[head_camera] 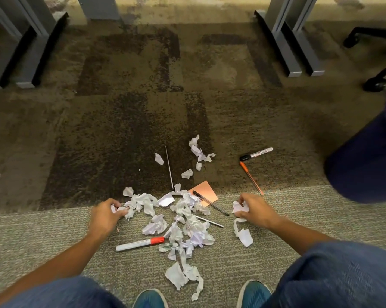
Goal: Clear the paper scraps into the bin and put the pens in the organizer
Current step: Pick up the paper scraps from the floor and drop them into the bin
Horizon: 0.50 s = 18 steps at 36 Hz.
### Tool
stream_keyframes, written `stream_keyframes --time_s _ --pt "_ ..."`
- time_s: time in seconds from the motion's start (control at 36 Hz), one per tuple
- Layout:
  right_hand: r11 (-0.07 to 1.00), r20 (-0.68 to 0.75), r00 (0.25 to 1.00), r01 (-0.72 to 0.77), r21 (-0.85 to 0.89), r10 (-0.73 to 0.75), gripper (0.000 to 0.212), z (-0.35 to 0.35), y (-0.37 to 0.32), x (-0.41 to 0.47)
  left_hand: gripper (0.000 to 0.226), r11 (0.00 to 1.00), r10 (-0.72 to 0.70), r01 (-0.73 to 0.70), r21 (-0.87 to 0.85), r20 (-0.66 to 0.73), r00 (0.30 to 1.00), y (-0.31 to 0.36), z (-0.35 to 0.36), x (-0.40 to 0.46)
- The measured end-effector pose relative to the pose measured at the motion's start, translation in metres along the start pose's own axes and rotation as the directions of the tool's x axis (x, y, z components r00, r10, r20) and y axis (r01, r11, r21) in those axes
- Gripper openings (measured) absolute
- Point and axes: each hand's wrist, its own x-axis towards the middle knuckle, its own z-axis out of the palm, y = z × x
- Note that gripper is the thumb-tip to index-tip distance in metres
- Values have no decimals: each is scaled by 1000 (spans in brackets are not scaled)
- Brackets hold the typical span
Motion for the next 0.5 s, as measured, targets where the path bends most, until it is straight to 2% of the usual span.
stream_keyframes --time_s 0.14,0.19,0.31,0.36,0.42,0.5 --pt "1000 5 1000 13 24 -13 20 5 1 1 21 999 47 -47 -24 -2 999 -6 2 -2" --pt "998 -11 1000 13 61 -12 19 5 2 1 22 997 57 -58 -47 -26 998 -9 2 -4" --pt "957 -19 998 -55 284 63 19 -4 4 -3 17 993 52 -57 -106 -55 997 -14 1 -10" --pt "901 6 996 -83 427 89 16 -10 7 -4 10 986 43 -50 -158 -51 998 -17 -1 -13" --pt "784 72 992 -129 608 107 14 -15 9 -6 4 974 41 -53 -220 -60 997 -16 -3 -16" --pt "657 116 989 -147 739 90 6 -19 3 -15 10 947 35 -68 -314 -111 993 -14 -10 -29"
